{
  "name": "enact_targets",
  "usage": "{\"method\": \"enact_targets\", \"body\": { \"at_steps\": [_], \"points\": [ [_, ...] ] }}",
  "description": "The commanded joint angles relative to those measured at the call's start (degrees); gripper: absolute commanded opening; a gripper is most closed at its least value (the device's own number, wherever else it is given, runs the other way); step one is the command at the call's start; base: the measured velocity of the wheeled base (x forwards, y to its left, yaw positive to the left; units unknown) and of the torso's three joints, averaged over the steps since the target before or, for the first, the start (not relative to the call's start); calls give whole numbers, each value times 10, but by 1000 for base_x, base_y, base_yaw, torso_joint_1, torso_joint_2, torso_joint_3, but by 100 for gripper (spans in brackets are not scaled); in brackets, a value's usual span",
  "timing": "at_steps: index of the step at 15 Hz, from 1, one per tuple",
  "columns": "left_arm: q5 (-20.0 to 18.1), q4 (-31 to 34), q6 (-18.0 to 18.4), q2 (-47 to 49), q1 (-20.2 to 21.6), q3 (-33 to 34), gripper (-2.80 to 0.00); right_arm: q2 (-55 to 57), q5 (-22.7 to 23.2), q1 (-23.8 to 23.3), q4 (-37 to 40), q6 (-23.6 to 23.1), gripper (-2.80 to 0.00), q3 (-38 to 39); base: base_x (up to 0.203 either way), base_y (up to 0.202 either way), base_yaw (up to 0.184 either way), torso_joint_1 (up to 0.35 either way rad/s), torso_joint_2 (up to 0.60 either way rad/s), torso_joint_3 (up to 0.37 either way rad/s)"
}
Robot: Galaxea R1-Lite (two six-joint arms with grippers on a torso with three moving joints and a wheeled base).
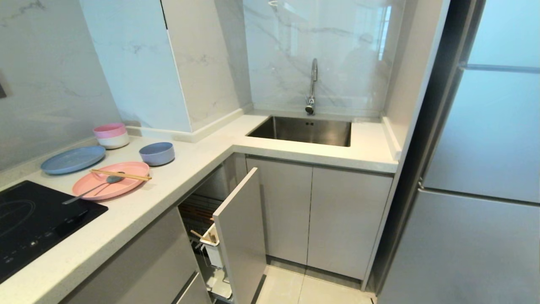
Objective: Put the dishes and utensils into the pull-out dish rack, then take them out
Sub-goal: Open the cupboard
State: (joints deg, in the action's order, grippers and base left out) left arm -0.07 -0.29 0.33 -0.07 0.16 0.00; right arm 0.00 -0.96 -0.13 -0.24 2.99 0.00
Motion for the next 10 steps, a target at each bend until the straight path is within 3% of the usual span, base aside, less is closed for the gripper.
{"method": "enact_targets", "body": {
  "at_steps": [1,10],
  "points": [
    [0,0,0,0,0,0,-280,1,0,0,0,0,-280,0,0,0,0,0,0,0],
    [1,-3,1,0,0,0,-280,1,0,0,0,0,-280,0,0,0,0,0,0,0]
  ]
}}
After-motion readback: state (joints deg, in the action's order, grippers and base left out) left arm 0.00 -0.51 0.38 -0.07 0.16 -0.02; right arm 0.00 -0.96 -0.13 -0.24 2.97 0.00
